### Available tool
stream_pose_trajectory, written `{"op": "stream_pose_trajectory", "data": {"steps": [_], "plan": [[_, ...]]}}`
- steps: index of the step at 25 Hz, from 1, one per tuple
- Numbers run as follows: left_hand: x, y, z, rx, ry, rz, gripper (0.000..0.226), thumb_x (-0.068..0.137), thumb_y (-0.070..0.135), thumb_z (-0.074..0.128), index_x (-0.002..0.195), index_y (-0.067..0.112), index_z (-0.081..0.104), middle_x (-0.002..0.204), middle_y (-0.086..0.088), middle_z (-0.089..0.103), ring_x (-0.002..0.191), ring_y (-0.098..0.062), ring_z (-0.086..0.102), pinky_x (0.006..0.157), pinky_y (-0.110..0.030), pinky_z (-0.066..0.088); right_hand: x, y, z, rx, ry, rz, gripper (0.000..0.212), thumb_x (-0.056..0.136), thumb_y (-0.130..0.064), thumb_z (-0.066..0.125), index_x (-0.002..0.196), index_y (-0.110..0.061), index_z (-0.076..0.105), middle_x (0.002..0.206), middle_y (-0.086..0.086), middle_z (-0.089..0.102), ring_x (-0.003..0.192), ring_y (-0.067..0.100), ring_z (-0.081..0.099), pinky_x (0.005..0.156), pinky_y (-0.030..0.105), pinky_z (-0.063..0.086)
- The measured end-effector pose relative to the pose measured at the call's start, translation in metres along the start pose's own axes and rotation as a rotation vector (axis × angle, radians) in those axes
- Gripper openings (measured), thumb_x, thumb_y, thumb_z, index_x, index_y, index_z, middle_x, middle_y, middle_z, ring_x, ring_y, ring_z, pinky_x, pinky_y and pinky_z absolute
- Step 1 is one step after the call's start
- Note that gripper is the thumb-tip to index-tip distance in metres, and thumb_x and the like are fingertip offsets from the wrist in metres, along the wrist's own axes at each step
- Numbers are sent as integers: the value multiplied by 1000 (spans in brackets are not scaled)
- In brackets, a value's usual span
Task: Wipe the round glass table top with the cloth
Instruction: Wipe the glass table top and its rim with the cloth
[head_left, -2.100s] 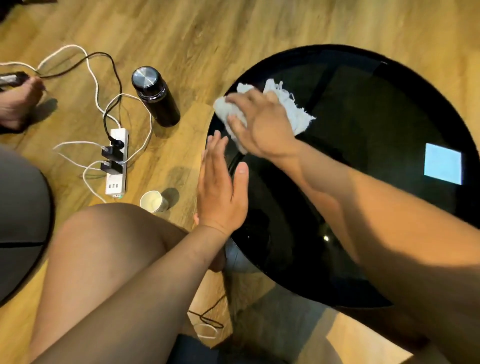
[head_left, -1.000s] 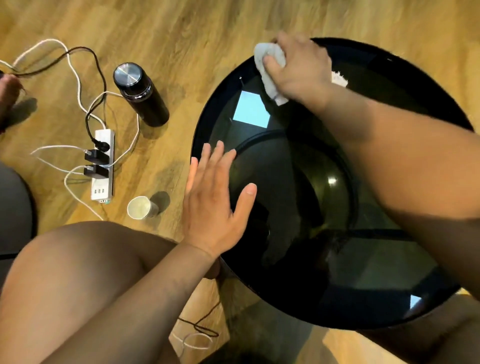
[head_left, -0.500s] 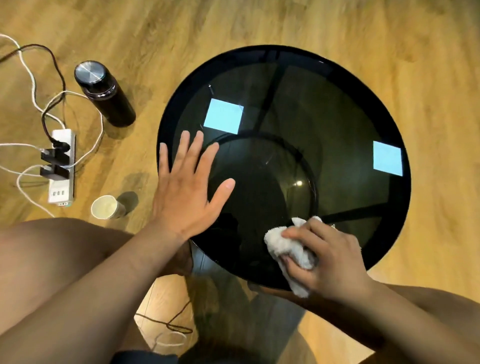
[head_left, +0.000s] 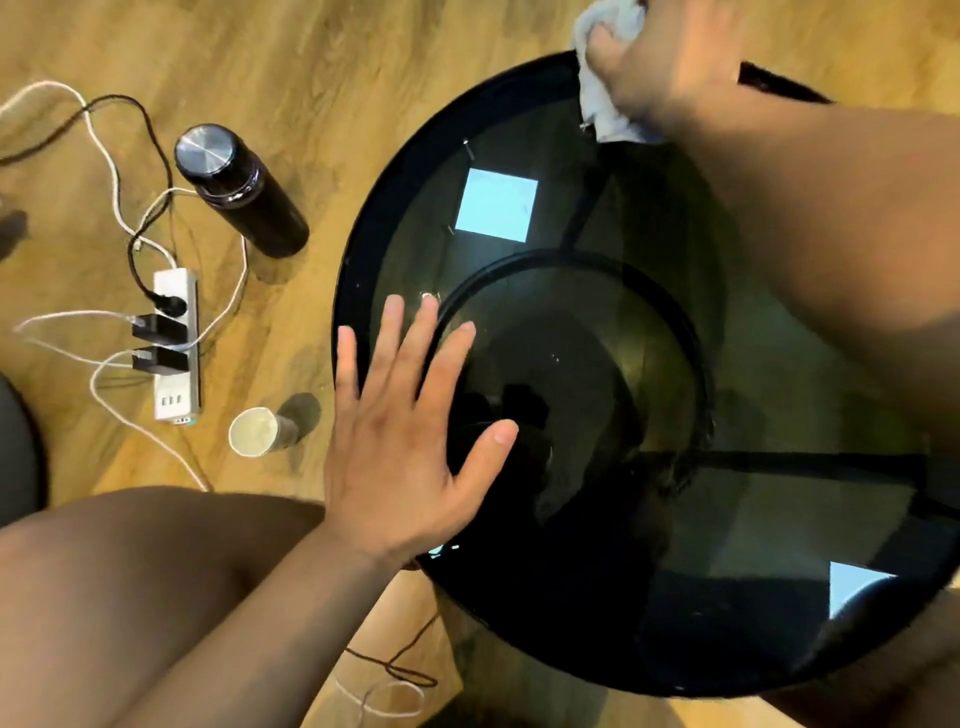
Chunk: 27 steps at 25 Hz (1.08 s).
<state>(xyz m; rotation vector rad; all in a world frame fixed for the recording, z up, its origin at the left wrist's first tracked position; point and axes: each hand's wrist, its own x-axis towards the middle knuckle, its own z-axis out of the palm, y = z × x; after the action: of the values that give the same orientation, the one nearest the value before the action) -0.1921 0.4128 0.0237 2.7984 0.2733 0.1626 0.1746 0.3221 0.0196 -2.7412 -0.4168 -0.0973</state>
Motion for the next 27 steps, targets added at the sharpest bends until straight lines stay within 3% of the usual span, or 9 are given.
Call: {"op": "stream_pose_trajectory", "data": {"steps": [5,8,10,13,15,17,19,25,27], "plan": [[1,3,-8,2,-15,-63,68,94,61,29,149,22,37,161,-7,26,152,-27,8,120,-60,5,-91,4,-36,-44,-7,-153,47,82,-58,47,113,-27,61,107,11,68,100,38,63,83,41,46],[-1,12,-9,251,-97,153,71,96,64,18,151,22,32,163,-11,19,152,-32,2,118,-64,1,-206,27,-61,6,-53,-218,42,83,-59,48,108,-29,64,95,5,68,87,32,67,73,34,44],[5,28,-4,284,-145,299,69,97,63,17,151,22,34,163,-12,18,152,-32,3,116,-66,2,-286,43,-79,17,-54,-228,43,80,-61,50,106,-31,66,96,0,70,87,25,68,70,32,46],[24,54,8,195,-131,303,66,97,61,21,149,21,34,163,-10,19,152,-30,5,116,-66,4,-382,72,-101,5,-32,-289,38,79,-55,59,103,-28,70,101,-7,70,94,12,64,80,24,42],[30,62,15,218,-149,331,66,98,61,20,150,22,30,164,-10,16,153,-29,1,115,-66,4,-400,81,-104,10,-60,-351,36,79,-51,61,103,-27,72,98,-8,70,94,13,68,79,28,49],[32,61,21,220,-141,316,67,98,62,18,150,21,30,164,-10,15,152,-29,2,115,-66,5,-367,81,-101,-47,-43,-374,37,77,-54,58,101,-29,72,87,-7,68,76,19,71,58,34,53],[29,61,22,195,-126,325,68,98,63,20,150,20,30,164,-11,15,153,-29,2,116,-66,6,-307,73,-92,-86,-26,-323,41,75,-61,52,100,-33,68,83,-7,67,63,24,69,50,31,49],[32,55,29,131,-123,343,68,98,65,25,151,23,29,166,-6,10,153,-26,-2,116,-62,-2,-95,61,-44,-82,98,-153,45,77,-62,46,105,-30,62,97,3,69,89,32,66,75,39,46],[32,54,30,115,-120,348,67,98,64,26,151,23,30,166,-4,10,153,-25,-1,116,-62,-2,-40,58,-34,-109,78,-87,45,78,-58,47,107,-27,61,99,9,68,88,35,62,74,39,42]]}}
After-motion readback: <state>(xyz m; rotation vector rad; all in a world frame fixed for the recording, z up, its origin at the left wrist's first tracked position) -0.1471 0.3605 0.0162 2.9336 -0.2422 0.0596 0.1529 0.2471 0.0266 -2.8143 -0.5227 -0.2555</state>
